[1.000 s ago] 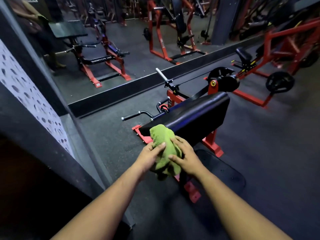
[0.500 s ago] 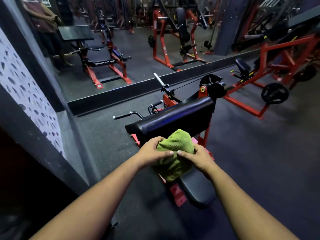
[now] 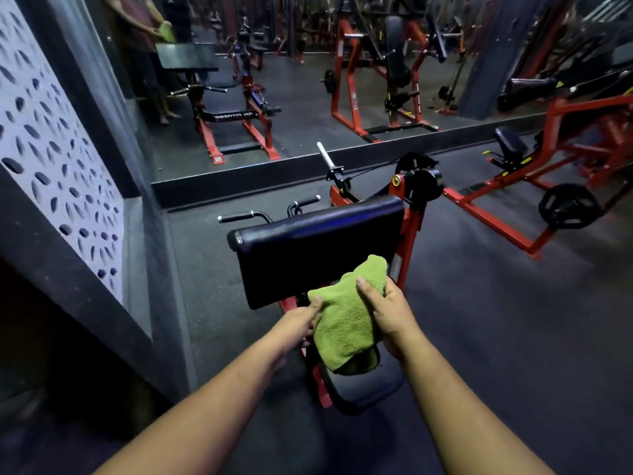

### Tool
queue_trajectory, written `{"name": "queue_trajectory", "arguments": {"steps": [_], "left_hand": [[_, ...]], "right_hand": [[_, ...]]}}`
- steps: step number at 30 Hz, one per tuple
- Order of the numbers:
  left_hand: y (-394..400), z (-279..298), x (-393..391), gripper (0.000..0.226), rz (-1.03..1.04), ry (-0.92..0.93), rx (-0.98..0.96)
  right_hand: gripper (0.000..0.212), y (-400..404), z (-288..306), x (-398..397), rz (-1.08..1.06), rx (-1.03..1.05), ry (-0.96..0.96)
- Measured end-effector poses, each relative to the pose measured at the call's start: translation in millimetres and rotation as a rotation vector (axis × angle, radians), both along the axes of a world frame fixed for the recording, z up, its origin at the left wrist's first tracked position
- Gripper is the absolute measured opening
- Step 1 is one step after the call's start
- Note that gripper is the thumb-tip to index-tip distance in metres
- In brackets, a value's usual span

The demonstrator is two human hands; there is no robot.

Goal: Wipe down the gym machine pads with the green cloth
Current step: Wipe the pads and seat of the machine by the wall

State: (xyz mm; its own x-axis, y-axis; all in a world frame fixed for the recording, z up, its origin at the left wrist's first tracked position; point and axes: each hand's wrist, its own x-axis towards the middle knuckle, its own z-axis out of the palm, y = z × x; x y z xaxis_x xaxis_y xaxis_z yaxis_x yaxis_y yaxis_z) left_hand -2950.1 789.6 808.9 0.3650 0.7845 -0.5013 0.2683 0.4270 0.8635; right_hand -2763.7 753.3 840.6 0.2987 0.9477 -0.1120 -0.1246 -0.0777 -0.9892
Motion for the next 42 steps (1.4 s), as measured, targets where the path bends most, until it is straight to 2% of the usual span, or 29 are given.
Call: {"name": "queue_trajectory", "arguments": {"steps": [1, 3, 5, 8, 10, 12, 14, 16, 18, 21, 23, 25, 26, 28, 31, 33, 35, 36, 37, 38, 40, 42], "left_hand": [[2.1, -1.3, 6.2, 0.052, 0.019, -0.071, -0.027], [11.5, 2.0, 16.7, 0.042, 0.049, -0.195, -0.107], [25.6, 5.9, 24.0, 0.029, 0.07, -0.253, -0.137], [42.6, 11.6, 34.0, 0.009, 0.097, -0.18, -0.006], [47.1, 12.5, 40.7, 0.016, 0.08, -0.141, 0.083], [48.3, 10.6, 49.9, 0.02, 0.072, -0.015, 0.221], [52.6, 6.3, 57.7, 0.016, 0.024, 0.184, 0.345], [57.4, 2.0, 57.5, 0.016, -0.22, 0.527, 0.507], [56.3, 2.1, 53.9, 0.027, -0.435, 0.797, 0.612], [48.3, 10.8, 58.1, 0.027, -0.615, 1.1, 0.831], [46.0, 21.7, 59.5, 0.023, -0.729, 1.116, 0.999], [42.2, 33.6, 60.1, 0.021, -0.821, 1.017, 1.082], [34.5, 42.4, 62.5, 0.022, -0.815, 0.95, 1.09], [21.8, 56.4, 63.2, 0.025, -0.675, 0.827, 1.118], [-3.5, 63.7, 74.6, 0.03, -0.409, 0.8, 1.122], [-16.2, 61.7, 81.3, 0.03, -0.317, 0.82, 1.096], [-29.2, 61.0, 95.9, 0.027, -0.283, 0.885, 1.068], [-37.1, 61.8, 105.9, 0.026, -0.279, 0.925, 1.07], [-42.5, 62.6, 113.1, 0.025, -0.286, 0.971, 1.081], [-46.6, 63.0, 119.1, 0.026, -0.297, 1.011, 1.109], [-54.8, 67.5, 125.8, 0.029, -0.339, 1.087, 1.155], [-59.5, 73.2, 120.4, 0.035, -0.364, 1.153, 1.16]], "right_hand": [[0.024, 0.3, -2.5, 3.9, 0.012, 0.001, 0.043], [0.043, -0.6, -3.0, 11.0, 0.025, 0.006, 0.087], [0.057, -2.4, -6.1, 20.6, 0.014, -0.002, 0.061], [0.054, -13.1, -13.8, 38.2, -0.049, -0.046, -0.005], [0.047, -22.0, -20.0, 47.1, -0.064, -0.147, -0.01], [0.031, -30.5, -29.6, 51.3, -0.075, -0.285, -0.071], [0.048, -34.0, -48.2, 59.9, -0.116, -0.453, -0.247], [0.062, -34.5, -60.0, 68.8, -0.104, -0.55, -0.445], [0.06, -26.9, -61.3, 72.1, 0.002, -0.484, -0.552], [0.064, -9.8, -48.3, 70.4, 0.274, -0.267, -0.72], [0.08, 4.8, -46.5, 74.3, 0.47, -0.104, -0.897], [0.088, 15.8, -49.0, 86.1, 0.654, 0.02, -0.979], [0.086, 18.9, -48.4, 94.1, 0.736, 0.064, -0.986], [0.079, 22.8, -47.0, 105.1, 0.838, 0.08, -0.946], [0.061, 11.7, -46.4, 133.7, 0.914, 0.028, -0.816], [0.064, -0.7, -47.1, 141.8, 0.916, -0.012, -0.742], [0.075, -14.6, -41.4, 140.7, 0.902, 0.011, -0.64], [0.082, -21.3, -36.5, 136.9, 0.867, 0.028, -0.647], [0.083, -27.0, -33.0, 130.8, 0.826, 0.04, -0.71], [0.073, -31.0, -31.6, 126.8, 0.78, 0.045, -0.794], [0.04, -35.8, -32.2, 127.7, 0.693, 0.046, -0.995], [0.025, -35.5, -34.0, 137.1, 0.646, 0.024, -1.133]]}}
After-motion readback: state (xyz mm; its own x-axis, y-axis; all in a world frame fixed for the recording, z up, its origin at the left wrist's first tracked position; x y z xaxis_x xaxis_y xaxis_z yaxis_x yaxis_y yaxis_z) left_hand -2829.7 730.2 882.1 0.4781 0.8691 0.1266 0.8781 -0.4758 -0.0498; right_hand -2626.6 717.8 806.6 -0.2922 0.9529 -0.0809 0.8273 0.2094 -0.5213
